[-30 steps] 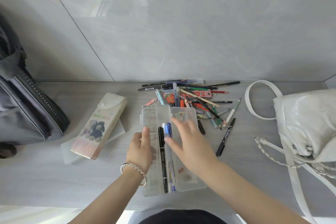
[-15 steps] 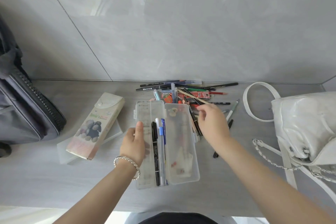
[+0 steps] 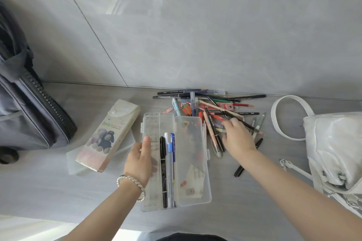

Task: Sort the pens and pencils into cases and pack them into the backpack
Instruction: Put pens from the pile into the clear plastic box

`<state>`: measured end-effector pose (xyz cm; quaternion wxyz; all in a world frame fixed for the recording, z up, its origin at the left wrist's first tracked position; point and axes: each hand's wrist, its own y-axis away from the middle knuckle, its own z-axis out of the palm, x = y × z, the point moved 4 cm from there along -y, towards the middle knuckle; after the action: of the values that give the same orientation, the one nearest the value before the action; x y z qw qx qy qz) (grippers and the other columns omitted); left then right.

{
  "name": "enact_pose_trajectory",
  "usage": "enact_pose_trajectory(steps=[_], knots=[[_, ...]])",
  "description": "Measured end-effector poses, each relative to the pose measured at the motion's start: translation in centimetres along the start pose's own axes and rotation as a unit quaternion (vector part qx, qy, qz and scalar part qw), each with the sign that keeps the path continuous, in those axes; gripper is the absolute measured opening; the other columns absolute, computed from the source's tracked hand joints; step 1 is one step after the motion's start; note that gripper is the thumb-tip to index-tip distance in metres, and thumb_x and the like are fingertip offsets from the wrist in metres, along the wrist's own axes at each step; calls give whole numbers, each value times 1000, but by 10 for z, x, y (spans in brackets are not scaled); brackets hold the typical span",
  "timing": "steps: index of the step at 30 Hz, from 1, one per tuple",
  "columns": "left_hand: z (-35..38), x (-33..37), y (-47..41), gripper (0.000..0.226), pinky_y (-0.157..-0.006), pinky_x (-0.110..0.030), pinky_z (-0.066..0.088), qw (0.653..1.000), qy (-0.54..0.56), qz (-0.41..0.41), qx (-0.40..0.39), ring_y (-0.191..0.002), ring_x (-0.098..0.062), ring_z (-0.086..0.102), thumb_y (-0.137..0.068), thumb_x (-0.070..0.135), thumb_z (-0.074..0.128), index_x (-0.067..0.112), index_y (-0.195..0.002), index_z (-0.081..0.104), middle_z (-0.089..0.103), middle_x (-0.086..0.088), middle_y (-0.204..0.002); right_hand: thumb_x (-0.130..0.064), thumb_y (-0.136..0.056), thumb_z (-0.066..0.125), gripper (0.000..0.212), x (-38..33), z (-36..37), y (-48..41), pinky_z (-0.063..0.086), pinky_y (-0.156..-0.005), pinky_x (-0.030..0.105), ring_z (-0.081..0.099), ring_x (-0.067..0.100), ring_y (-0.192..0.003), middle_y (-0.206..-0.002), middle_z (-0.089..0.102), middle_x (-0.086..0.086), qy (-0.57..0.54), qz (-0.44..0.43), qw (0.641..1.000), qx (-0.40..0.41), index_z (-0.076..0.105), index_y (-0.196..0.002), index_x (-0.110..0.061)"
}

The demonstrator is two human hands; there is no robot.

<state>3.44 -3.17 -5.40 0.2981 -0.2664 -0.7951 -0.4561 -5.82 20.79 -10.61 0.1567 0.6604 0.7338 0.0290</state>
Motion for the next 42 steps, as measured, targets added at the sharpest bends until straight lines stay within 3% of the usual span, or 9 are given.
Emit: enact_pose_trajectory(steps=[7,15,21,24,29,32,35,39,42], knots=[[2,0,2,46,-48,-26,39,1000,-8,3,-3,-47,-19,50,-96,43,30,3,-105,51,55,-9,-59,-1,-79,61,25,-18,7,-10,50,-73,45,57,40,-100,-104,59,21,38,-145,988,-29,60,-104,4],[4,2,4,47,-46,-25,39,1000,-15,10,-12,-47,-19,50,-96,45,29,3,-103,51,55,-8,-58,-3,-91,43,34,-16,10,-10,48,-77,35,60,28,-104,-120,56,12,188,-56,976,-94,35,-124,-4],[7,-2,9,43,-47,-27,40,999,-19,14,-22,-48,-19,51,-95,46,30,8,-96,49,56,-9,-58,-33,-99,29,40,-25,-53,20,31,-55,28,51,23,-70,-94,53,11,-78,53,995,28,56,-86,-7],[17,-3,13,40,-49,-28,40,998,-28,28,-39,-49,-20,52,-94,47,30,11,-94,48,57,-8,-58,-38,-98,31,52,-65,-73,44,25,-42,23,35,11,-43,-55,39,-1,-287,23,957,-41,59,-71,-5],[33,1,23,37,-68,-38,49,992,-70,90,-54,-58,-24,57,-92,49,26,19,-81,44,58,-7,-64,-33,-91,49,38,-107,-57,59,29,-45,23,36,11,-46,-53,37,-3,-334,9,937,-101,41,-60,-11],[38,0,28,42,-77,-45,50,990,-81,104,-54,-73,-33,61,-92,51,21,18,-82,45,60,-11,-70,-33,-87,57,19,-109,-54,58,29,-47,20,44,6,-55,-64,47,-7,-328,32,943,-48,47,-84,-18],[40,-2,32,44,-79,-44,50,989,-91,97,-60,-77,-34,62,-92,51,19,17,-83,45,62,-12,-74,-38,-83,63,58,-104,-55,63,42,-70,25,60,19,-96,-105,62,1,-339,37,939,-32,35,-132,-21],[42,-3,34,42,-79,-43,49,987,-102,102,-73,-79,-34,62,-93,50,21,18,-79,43,61,-12,-76,-39,-86,59,50,-94,-63,67,34,-61,20,50,5,-65,-67,47,-14,-367,7,929,51,42,-130,-23],[45,-2,37,43,-79,-44,50,982,-116,115,-98,-74,-31,60,-93,50,21,17,-81,45,59,-10,-73,-36,-90,54,44,-96,-63,63,33,-69,18,55,9,-86,-91,55,-11,-348,-45,933,78,46,-130,-21]])
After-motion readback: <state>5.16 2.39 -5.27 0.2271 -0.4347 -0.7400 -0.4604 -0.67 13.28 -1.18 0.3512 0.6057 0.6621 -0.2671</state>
